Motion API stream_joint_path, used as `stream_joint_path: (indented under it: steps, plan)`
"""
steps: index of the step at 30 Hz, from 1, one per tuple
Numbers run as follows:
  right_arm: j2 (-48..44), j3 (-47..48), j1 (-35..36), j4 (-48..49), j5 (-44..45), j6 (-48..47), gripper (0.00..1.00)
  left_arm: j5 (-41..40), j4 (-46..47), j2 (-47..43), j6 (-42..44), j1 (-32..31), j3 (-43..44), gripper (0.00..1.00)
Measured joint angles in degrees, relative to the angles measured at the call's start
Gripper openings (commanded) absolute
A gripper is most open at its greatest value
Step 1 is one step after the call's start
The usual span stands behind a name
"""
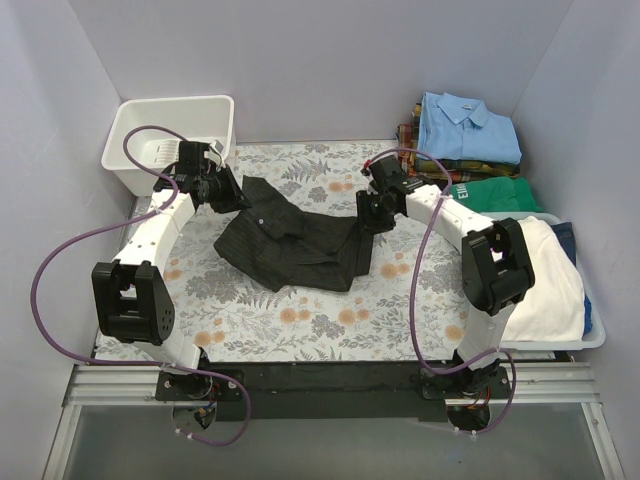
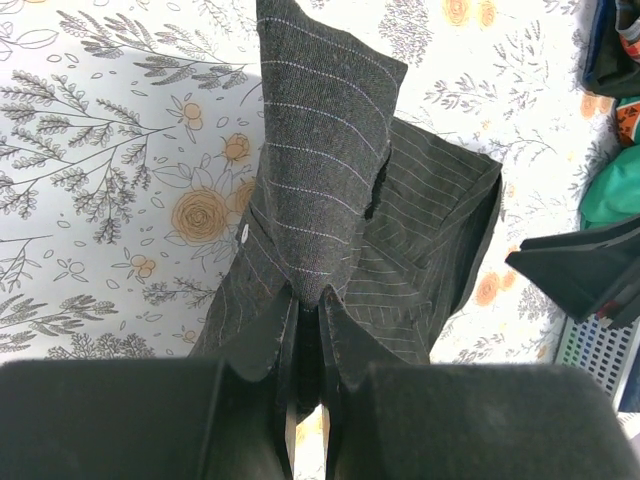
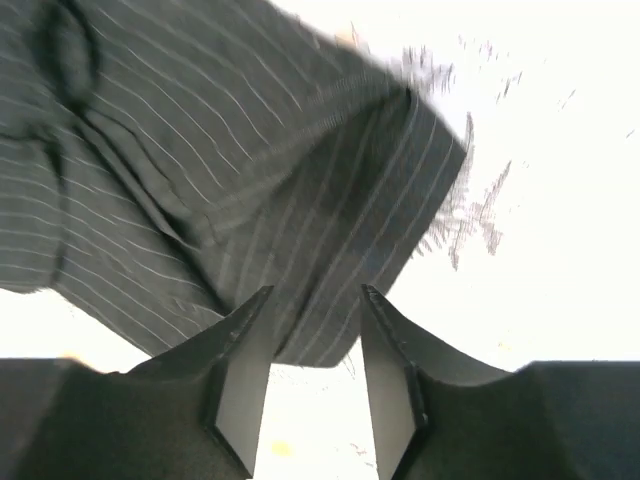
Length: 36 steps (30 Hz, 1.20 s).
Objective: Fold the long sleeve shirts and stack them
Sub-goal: Fold the shirt
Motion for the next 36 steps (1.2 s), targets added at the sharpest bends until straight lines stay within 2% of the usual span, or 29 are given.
stream_joint_path:
  steps: [7,15,24,28,36]
  plan:
    - [1.86,-0.20,1.20,-1.51,1.86,0.85,0.37,-3.10,-0.72,0.00,-0.09,-0.04,0.00,0.00]
    - [4.15,-1.18,1.27,-3.28,3.89,1.68,0.32,-4.46,-0.98,0.00,-0.35,-0.04,0.00,0.00]
    - [8.48,-0.31,1.16,-4.09,2.12,1.68,0.27,-8.22,-2.29,0.00,-1.05,-0.98,0.81,0.00]
    - [9.64,1.38,1.11,-4.28,0.98,1.42,0.27,-12.33,-3.50,0.00,-1.03,-3.78,3.48,0.00]
    - [9.99,2.89,1.14,-4.28,-0.44,1.29,0.27,-18.64,-4.61,1.38,-2.08,-14.16,8.81,0.00]
